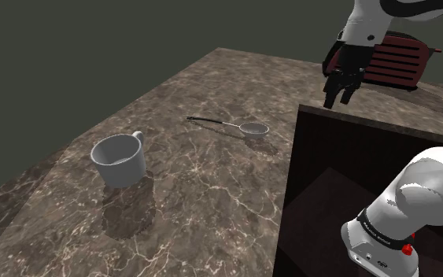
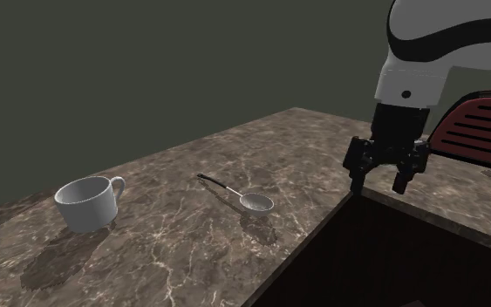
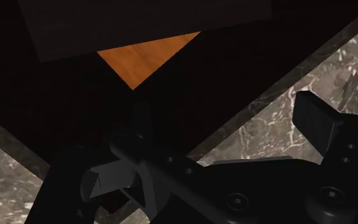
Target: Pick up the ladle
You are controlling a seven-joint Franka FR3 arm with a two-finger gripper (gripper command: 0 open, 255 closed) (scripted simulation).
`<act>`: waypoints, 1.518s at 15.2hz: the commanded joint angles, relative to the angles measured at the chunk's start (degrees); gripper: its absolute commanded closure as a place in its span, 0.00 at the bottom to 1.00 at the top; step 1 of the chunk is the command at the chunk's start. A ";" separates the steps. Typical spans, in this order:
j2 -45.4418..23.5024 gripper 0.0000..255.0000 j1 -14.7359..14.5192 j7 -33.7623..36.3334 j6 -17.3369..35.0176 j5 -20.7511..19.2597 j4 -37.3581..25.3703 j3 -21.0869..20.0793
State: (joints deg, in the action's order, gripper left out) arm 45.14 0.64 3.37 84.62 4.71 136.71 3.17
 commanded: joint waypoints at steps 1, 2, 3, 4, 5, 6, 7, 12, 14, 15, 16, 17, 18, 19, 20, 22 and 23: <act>0.00 0.00 0.00 0.00 0.00 0.00 0.00 0.00; -1.78 0.00 -0.75 -0.52 1.35 0.38 -0.60 -0.46; -3.57 0.00 -1.49 -1.03 2.66 0.73 -1.26 -0.92; -5.37 0.00 -2.21 -1.55 3.92 1.07 -1.97 -1.39; -7.17 0.00 -2.91 -2.07 5.12 1.39 -2.75 -1.86; -8.98 0.00 -3.60 -2.58 6.27 1.70 -3.58 -2.34; -10.78 0.00 -4.26 -3.09 7.37 1.98 -4.47 -2.82; -19.74 0.00 -7.31 -5.54 12.09 3.05 -9.68 -5.34; -23.28 0.00 -8.42 -6.44 13.61 3.28 -12.09 -6.39; -25.04 0.00 -8.96 -6.87 14.30 3.35 -13.36 -6.92; -26.79 0.00 -9.48 -7.28 14.94 3.39 -14.68 -7.47; -28.54 0.00 -9.99 -7.67 15.53 3.39 -16.03 -8.01; -30.27 0.00 -10.50 -8.05 16.08 3.36 -17.43 -8.56; -32.00 0.00 -11.01 -8.41 16.58 3.29 -18.86 -9.11; -33.73 0.00 -11.51 -8.75 17.03 3.18 -20.34 -9.67; -37.16 0.00 -12.50 -9.37 17.80 2.85 -23.41 -10.79; -38.87 0.00 -13.00 -9.66 18.12 2.63 -25.00 -11.35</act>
State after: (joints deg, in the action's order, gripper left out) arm 7.83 -11.82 -5.90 101.89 7.48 112.63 -7.58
